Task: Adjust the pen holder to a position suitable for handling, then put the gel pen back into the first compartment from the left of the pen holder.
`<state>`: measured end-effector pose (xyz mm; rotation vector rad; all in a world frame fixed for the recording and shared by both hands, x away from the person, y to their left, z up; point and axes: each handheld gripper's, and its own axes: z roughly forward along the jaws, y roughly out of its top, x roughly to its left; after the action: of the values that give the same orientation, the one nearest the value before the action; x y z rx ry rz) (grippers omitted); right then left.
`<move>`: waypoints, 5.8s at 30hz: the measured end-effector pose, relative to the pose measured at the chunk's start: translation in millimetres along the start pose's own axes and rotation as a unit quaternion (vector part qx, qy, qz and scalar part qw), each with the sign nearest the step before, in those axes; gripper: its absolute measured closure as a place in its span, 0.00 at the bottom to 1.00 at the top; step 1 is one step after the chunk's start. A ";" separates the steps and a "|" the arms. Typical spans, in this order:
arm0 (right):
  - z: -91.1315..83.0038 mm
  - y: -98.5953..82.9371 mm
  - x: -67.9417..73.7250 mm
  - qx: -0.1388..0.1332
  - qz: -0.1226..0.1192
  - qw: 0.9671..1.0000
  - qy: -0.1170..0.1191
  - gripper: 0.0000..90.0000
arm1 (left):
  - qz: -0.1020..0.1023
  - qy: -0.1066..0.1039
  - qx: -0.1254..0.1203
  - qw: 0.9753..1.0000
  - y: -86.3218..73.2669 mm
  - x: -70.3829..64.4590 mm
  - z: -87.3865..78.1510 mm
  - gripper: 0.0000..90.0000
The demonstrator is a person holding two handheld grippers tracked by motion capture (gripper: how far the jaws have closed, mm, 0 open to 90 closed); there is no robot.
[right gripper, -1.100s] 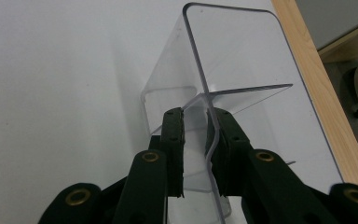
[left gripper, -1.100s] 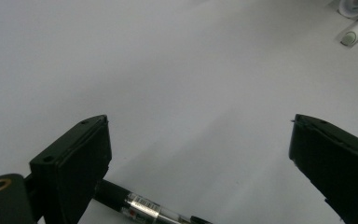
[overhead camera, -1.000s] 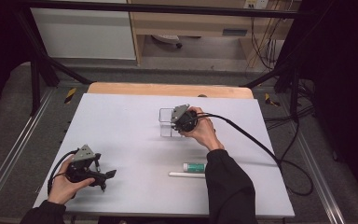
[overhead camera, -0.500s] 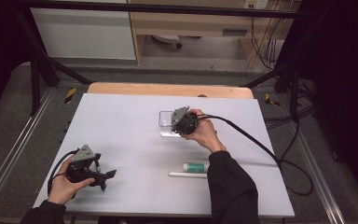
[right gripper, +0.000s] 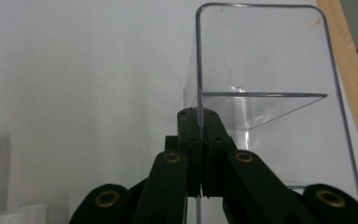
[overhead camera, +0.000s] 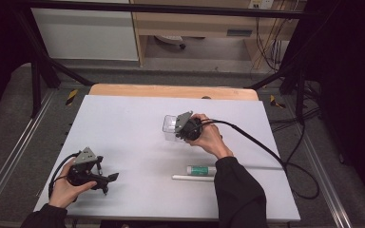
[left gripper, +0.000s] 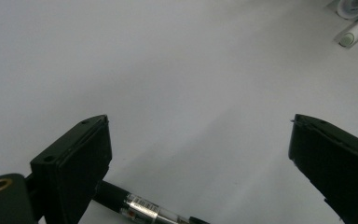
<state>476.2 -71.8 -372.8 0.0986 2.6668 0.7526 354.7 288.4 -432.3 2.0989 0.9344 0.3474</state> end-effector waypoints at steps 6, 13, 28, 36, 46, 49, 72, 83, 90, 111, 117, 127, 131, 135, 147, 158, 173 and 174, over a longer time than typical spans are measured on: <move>-8.1 5.5 8.9 -0.014 -0.004 1.000 0.019 0.99 | 0.000 0.000 0.000 1.000 -0.1 -0.1 0.4 0.06; -10.3 20.6 20.0 -0.021 -0.029 0.999 0.037 0.99 | 0.000 0.000 -0.001 1.000 0.1 -0.1 -0.3 0.06; 2.2 29.1 30.4 -0.022 -0.030 0.997 0.063 0.99 | 0.002 0.000 0.000 1.000 0.2 -0.8 0.0 0.06; 5.3 28.9 28.5 -0.023 -0.025 0.997 0.069 0.99 | 0.002 0.000 0.000 1.000 0.1 -0.5 -0.8 0.06; 6.0 27.8 21.6 -0.019 -0.015 0.999 0.036 0.90 | 0.002 0.000 0.000 1.000 0.0 -0.8 -0.5 0.06; 6.2 27.6 20.6 -0.021 -0.003 0.999 0.033 0.86 | 0.002 0.001 0.001 1.000 0.1 -0.8 -0.7 0.06; -45.3 2.4 25.4 -0.074 0.184 0.980 0.004 0.30 | -0.003 0.004 0.003 1.000 0.4 -0.9 -1.1 0.06; -59.5 -36.9 36.5 -0.101 0.262 0.960 -0.006 0.15 | -0.008 0.006 0.004 1.000 0.7 -0.8 -2.9 0.06; -61.6 -67.6 45.3 -0.100 0.283 0.954 -0.020 0.15 | -0.011 0.008 0.005 1.000 0.3 0.1 -4.7 0.06; -67.2 -132.0 71.6 -0.106 0.328 0.938 -0.046 0.10 | -0.027 0.020 0.009 0.999 -2.3 6.2 -12.3 0.06; -72.3 -142.8 76.8 -0.093 0.332 0.938 -0.047 0.10 | -0.034 0.026 0.014 0.999 -5.3 9.5 -14.6 0.08; -79.7 -158.1 84.0 -0.098 0.350 0.930 -0.048 0.09 | -0.049 0.040 0.023 0.998 -8.1 15.0 -23.0 0.21; -81.5 -161.7 87.1 -0.098 0.355 0.928 -0.046 0.09 | -0.060 0.050 0.029 0.997 -9.5 17.1 -26.4 0.33; -82.6 -165.2 90.2 -0.098 0.359 0.927 -0.044 0.09 | -0.069 0.060 0.033 0.995 -10.9 17.9 -30.3 0.48; -80.8 -169.4 93.7 -0.090 0.358 0.928 -0.043 0.09 | -0.106 0.087 0.058 0.989 -16.3 17.2 -27.9 0.90; -81.7 -170.2 93.2 -0.089 0.357 0.929 -0.040 0.08 | -0.117 0.092 0.062 0.987 -19.3 17.9 -15.1 0.99; -81.5 -171.5 92.7 -0.083 0.358 0.929 -0.038 0.08 | -0.114 0.086 0.049 0.989 -15.2 13.6 -4.8 0.99; -81.6 -171.5 92.7 -0.083 0.359 0.929 -0.038 0.08 | -0.114 0.085 0.048 0.989 -14.5 12.6 -3.6 0.99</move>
<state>365.6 -243.3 -427.4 1.0749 2.4541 1.1465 354.3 305.5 -441.9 2.0453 1.3011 0.3721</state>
